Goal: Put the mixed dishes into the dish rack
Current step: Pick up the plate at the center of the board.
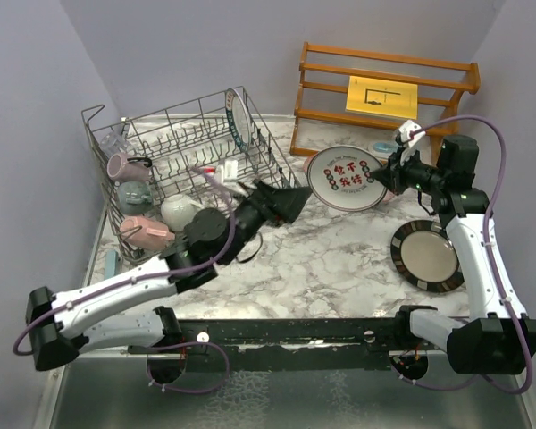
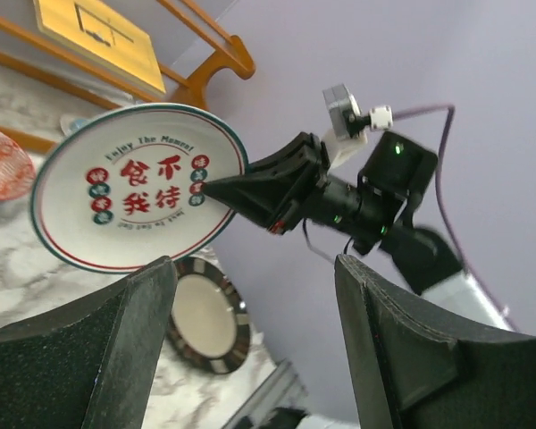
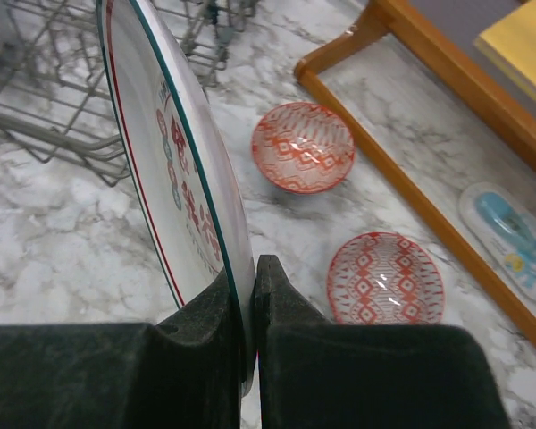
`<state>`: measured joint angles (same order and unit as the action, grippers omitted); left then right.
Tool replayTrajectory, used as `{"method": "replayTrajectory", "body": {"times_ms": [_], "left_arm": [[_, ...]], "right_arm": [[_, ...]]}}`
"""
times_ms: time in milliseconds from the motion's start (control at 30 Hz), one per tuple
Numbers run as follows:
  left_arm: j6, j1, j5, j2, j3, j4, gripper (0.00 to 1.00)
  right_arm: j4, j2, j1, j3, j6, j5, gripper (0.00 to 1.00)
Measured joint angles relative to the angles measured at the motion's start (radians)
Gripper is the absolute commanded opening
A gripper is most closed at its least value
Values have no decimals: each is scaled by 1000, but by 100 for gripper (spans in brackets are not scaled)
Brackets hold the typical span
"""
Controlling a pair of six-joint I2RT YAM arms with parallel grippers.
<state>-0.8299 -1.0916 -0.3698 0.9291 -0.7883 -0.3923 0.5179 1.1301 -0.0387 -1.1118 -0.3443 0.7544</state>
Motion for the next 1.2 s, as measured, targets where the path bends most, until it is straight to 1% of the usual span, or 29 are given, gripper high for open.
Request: {"method": "replayTrajectory", "body": {"times_ms": [67,133,233,300,433,567,667,867,1000,1200], "left_arm": [[-87,2,-25,109,-130,81,74],[-174,3,-57,224,-303,198,77],[-280,5,-92,385,-568,365,84],[-338,7,-105,476,-709,459,85],[-428,18,-121,615,-887,592,85],[-464,34,-126,773,-1054,658,85],[-477,50,-127,870,-1157,681,85],[-491,88,-129,964,-1281,710,85],[-497,111,-132,990,-1312,708,85],[-500,129,-133,1015,-1312,718,85]], "right_arm": [[-27,0,-1,0,10,-50,1],[-50,-1,-1,0,20,-97,1],[-72,-15,-1,0,29,-151,1],[-86,-38,-1,3,31,-179,1],[-119,-89,-1,17,31,-212,1],[-154,-117,-1,37,31,-230,1],[-176,-123,-1,59,27,-235,1],[-188,-125,3,91,-13,-243,1],[-209,-125,16,91,-55,-245,1],[-244,-121,74,91,-133,-315,1]]}}
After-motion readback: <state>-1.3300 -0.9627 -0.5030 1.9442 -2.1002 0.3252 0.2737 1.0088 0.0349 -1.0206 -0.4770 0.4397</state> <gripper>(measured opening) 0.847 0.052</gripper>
